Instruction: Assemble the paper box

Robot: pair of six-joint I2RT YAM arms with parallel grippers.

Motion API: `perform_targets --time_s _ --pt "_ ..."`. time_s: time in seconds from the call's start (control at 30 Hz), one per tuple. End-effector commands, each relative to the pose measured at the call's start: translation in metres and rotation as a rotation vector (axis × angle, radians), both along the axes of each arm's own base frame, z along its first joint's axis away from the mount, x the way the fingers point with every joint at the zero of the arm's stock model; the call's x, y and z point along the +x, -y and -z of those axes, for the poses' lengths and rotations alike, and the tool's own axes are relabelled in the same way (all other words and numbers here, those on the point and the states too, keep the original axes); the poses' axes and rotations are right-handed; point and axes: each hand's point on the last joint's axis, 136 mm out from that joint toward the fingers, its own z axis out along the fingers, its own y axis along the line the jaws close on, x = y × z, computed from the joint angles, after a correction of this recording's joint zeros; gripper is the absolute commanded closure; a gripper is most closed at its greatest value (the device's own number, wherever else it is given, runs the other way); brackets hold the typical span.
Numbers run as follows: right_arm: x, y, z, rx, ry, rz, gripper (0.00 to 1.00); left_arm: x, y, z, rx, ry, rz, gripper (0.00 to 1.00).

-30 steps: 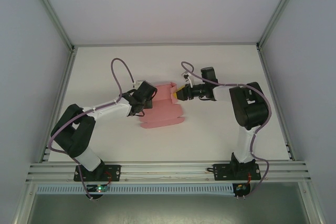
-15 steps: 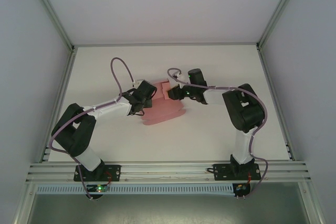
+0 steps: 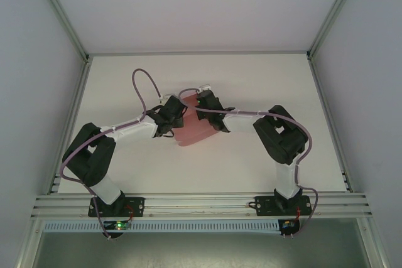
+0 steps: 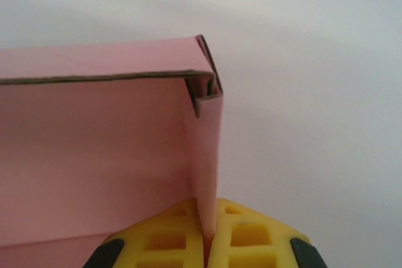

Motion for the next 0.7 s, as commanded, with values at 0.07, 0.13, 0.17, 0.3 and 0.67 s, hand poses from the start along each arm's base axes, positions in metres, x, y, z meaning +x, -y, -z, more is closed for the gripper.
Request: perform_targets --time_s 0.07,0.13,0.17,0.3,0.67 --pt "0.002 0.115 -0.009 -0.462 0.06 0.461 1.0 -0.033 -0.022 0.019 0.049 -0.127 -0.049 1.0" --pt "0.001 0.129 -0.022 -0.542 0.1 0.52 1.0 -0.037 -0.027 0.018 0.052 -0.129 -0.077 1.0" --pt "0.001 0.133 -0.028 -0.572 0.117 0.538 1.0 -0.038 -0.029 0.017 0.055 -0.13 -0.087 1.0" --pt "-0.001 0.147 -0.052 -0.732 0.199 0.618 1.0 -0.041 -0.033 0.014 0.065 -0.142 -0.106 1.0" --pt "0.003 0.072 -0.029 -0.184 0.128 0.173 1.0 -0.029 -0.011 0.0 -0.032 -0.071 -0.025 1.0"
